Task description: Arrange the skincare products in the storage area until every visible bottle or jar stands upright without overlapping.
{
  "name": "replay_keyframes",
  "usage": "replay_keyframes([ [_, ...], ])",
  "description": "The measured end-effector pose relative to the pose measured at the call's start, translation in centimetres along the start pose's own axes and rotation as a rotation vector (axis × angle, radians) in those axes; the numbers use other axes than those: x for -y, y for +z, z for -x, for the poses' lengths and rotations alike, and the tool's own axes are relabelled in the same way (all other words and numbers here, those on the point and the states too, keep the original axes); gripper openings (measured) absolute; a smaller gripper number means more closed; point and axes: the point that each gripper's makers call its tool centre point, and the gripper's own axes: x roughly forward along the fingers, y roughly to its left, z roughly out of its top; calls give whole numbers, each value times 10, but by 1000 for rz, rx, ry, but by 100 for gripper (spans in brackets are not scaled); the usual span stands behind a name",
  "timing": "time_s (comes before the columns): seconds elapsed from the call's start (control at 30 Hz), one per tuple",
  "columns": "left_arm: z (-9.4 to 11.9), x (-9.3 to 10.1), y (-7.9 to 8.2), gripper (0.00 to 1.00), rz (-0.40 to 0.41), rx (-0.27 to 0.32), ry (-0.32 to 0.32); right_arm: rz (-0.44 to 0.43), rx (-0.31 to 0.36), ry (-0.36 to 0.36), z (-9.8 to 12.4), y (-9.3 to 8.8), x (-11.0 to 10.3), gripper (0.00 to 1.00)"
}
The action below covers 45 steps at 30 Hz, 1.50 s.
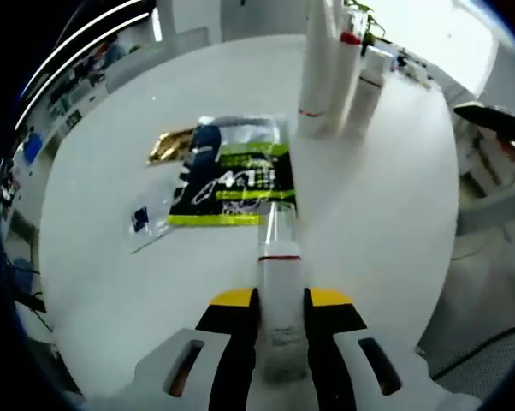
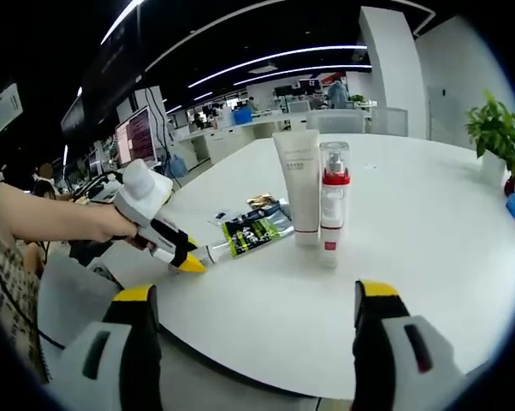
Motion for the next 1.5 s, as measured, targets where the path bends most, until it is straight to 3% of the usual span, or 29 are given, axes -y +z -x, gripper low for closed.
replay_keyframes([
  [0.43,5,5,0,17,117,81,-37,-9,-1,12,0,0,-1,95],
  [0.63,20,20,3,16,197,161,-90,-26,1,22,0,1,-2,95],
  [0.77,39,30,11,16,288,251,-140,-23,-10,48,-1,-1,-6,95],
  [1.07,87,38,40,17,467,472,-277,-41,-67,277,0,-7,-42,91],
  [1.23,103,39,44,17,446,503,-295,-58,-68,354,3,-5,-53,87],
  [1.37,125,45,55,17,489,583,-384,-71,-46,384,4,3,-56,86],
  [1.5,134,49,53,17,445,594,-371,-53,-40,422,3,6,-63,86],
])
